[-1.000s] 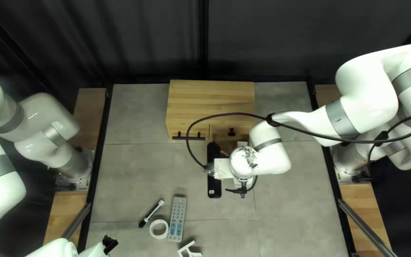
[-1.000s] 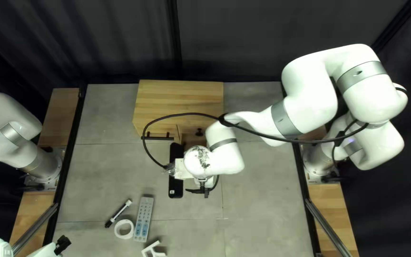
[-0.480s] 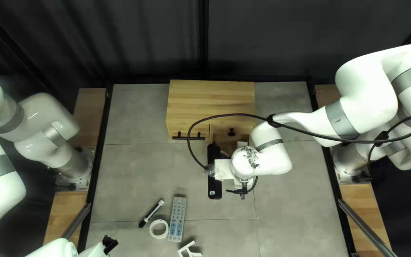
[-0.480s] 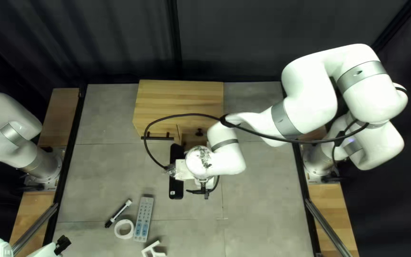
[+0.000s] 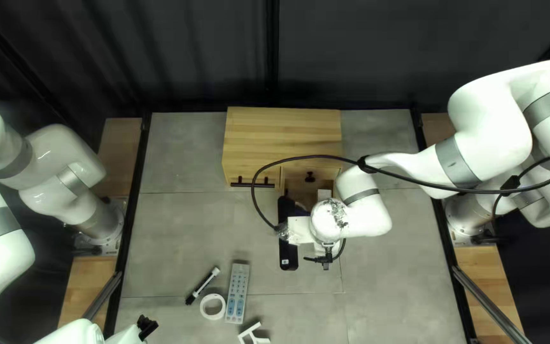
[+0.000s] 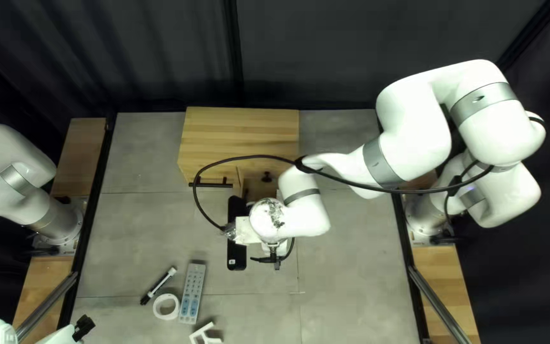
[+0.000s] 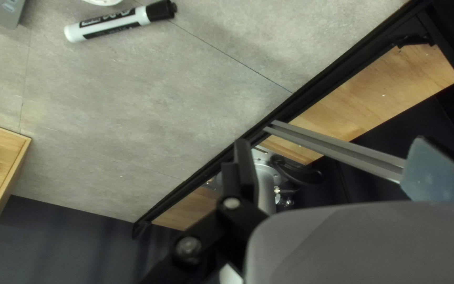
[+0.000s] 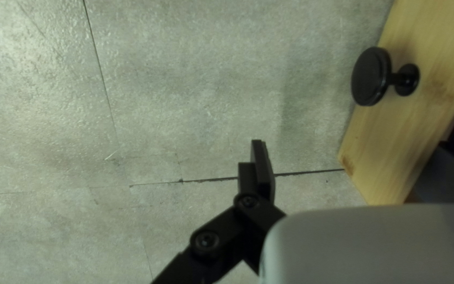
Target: Open drawers and place objects into drawer and close
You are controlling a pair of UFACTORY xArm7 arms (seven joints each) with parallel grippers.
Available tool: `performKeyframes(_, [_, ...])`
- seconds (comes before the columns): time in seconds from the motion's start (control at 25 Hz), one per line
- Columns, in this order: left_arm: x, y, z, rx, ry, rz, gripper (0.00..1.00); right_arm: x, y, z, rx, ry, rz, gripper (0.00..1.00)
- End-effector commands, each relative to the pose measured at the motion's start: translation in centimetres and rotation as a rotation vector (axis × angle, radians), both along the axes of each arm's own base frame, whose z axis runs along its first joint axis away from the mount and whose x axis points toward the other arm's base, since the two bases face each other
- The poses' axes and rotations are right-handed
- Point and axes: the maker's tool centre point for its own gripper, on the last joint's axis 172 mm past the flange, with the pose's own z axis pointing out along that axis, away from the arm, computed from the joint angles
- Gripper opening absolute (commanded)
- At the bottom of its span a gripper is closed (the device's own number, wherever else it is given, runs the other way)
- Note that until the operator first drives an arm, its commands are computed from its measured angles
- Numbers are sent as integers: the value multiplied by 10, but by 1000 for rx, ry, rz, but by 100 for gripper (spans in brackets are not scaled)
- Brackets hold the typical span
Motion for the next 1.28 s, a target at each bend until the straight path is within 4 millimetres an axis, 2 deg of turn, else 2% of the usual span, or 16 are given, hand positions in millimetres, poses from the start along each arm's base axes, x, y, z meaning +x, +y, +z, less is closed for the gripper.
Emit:
performKeyframes(0.04, [0, 0, 0, 0, 0, 0, 100, 0, 3, 1, 6, -5, 5, 100])
performKeyframes(0.72, [0, 0, 0, 0, 0, 0, 100, 0, 12, 7, 28, -17, 30, 100])
performKeyframes(0.92, [0, 0, 0, 0, 0, 0, 100, 0, 11, 18, 13, -23, 29, 100])
performKeyframes(1.16, [0, 0, 0, 0, 0, 0, 100, 0, -21, 40, -55, -34, -20, 100])
performKeyframes(1.28, [0, 0, 0, 0, 0, 0, 100, 0, -35, 44, -73, -51, -67, 100])
